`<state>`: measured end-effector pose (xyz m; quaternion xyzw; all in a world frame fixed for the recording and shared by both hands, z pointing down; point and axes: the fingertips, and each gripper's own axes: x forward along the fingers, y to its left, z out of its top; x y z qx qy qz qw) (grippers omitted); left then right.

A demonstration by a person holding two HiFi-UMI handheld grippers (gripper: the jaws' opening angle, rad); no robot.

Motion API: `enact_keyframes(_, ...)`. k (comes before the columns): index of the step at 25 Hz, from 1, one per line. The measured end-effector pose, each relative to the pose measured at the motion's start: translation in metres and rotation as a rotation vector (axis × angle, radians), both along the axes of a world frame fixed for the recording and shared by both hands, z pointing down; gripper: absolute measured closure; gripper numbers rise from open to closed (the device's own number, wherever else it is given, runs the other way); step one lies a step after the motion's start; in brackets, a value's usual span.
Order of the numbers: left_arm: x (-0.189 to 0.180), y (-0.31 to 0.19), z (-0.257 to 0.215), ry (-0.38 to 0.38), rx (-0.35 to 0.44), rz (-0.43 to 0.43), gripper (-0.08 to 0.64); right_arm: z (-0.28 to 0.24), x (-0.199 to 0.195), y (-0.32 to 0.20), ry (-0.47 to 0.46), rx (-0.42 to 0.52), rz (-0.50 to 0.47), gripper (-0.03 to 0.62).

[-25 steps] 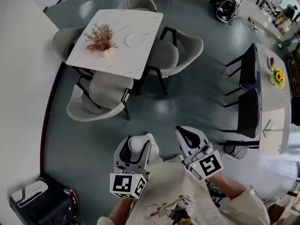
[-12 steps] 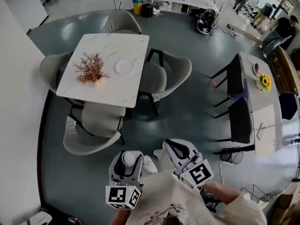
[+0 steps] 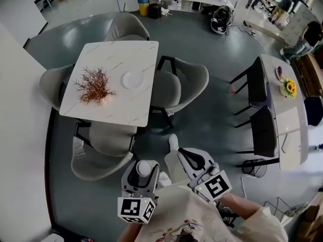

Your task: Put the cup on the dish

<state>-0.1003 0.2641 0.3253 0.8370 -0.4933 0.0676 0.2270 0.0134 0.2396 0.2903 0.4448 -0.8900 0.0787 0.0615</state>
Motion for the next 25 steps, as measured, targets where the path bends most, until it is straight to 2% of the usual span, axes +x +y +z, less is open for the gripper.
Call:
enact_keyframes(5,0.005,-0.06,0.009,-0.01,-0.013,-0.033,0.287,0.013,0.005,-0.063,0.007,-0.016,-0.039,0.586)
enact_keyframes(10,0.013,-0.128,0.013,-0.051,-0.019,-0.077,0.288,0.014,0.016,-0.139,-0.005,-0.016,-0.086,0.586)
enact_keyframes(17,0.023,-0.213,0.014,-0.099,-0.017,-0.186,0.288,0.01,0.024,-0.23,-0.028,-0.014,-0.195,0.586)
enact_keyframes(25,0.041,-0.264,0.018,-0.126,-0.025,-0.25,0.288,0.016,0.031,-0.287,-0.054,-0.038,-0.283,0.586)
